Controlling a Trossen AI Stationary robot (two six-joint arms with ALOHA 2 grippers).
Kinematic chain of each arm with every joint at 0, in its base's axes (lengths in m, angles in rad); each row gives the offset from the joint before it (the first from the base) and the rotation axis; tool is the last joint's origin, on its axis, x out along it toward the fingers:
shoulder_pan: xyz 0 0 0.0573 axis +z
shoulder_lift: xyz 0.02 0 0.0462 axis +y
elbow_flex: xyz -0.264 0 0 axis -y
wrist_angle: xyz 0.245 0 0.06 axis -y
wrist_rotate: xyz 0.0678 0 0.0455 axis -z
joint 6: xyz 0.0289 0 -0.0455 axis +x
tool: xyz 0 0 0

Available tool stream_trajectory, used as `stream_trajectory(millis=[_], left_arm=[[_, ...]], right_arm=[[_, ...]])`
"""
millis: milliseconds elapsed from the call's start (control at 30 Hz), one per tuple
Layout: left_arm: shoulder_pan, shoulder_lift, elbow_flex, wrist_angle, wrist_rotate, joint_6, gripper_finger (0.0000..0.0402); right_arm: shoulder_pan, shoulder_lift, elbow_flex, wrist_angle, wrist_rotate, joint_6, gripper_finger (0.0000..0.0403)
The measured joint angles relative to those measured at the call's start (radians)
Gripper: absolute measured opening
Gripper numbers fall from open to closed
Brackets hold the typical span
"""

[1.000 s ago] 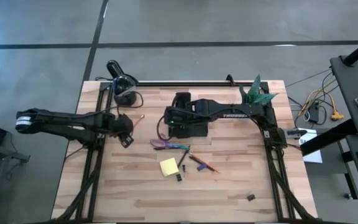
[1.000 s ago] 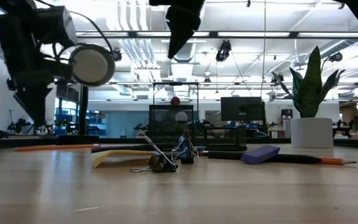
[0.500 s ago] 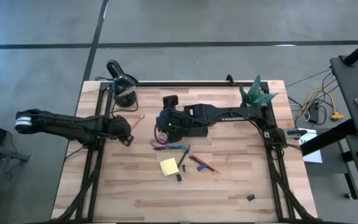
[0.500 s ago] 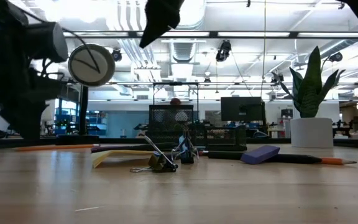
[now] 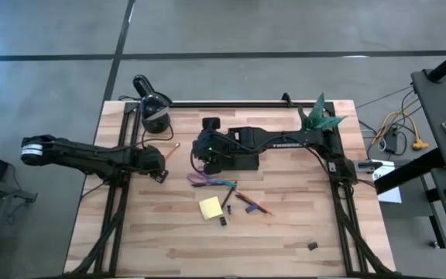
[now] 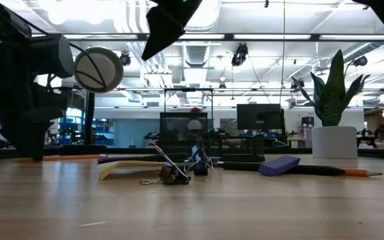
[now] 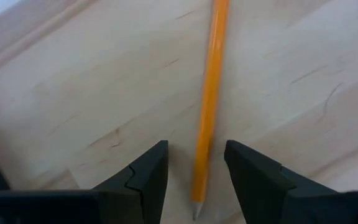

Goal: Pick and place office supplies into organizer
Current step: Put the left orange pencil into the black desk organizer

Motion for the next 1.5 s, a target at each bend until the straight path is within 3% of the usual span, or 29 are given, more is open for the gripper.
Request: stream_trajectory(millis=[200,500,933,1267,1500], left_arm=[[-0.001,0.032,0.001,0.006,0.023,0.01,0.0143],[-0.006,0.064,0.001,0.019,0.043,0.033,0.0071],[-0.019,0.075,0.0,0.031,0.05,0.033,0.0009],[-0.064,0.072,0.005,0.036,0.054,0.024,0.0005],[-0.181,0.06,0.053,0.037,0.101,-0.017,0.0004]], right_arm=[[-0.031,0.0,-0.013,0.004,-0.01,0.126,0.0194],[-0.035,0.0,-0.024,0.049,-0.009,0.142,0.0194],[-0.035,0.0,-0.048,0.072,-0.008,0.187,0.0194],[-0.035,0.0,-0.048,0.073,-0.001,0.186,0.0194],[-0.035,0.0,-0.048,0.049,-0.002,0.182,0.0194]])
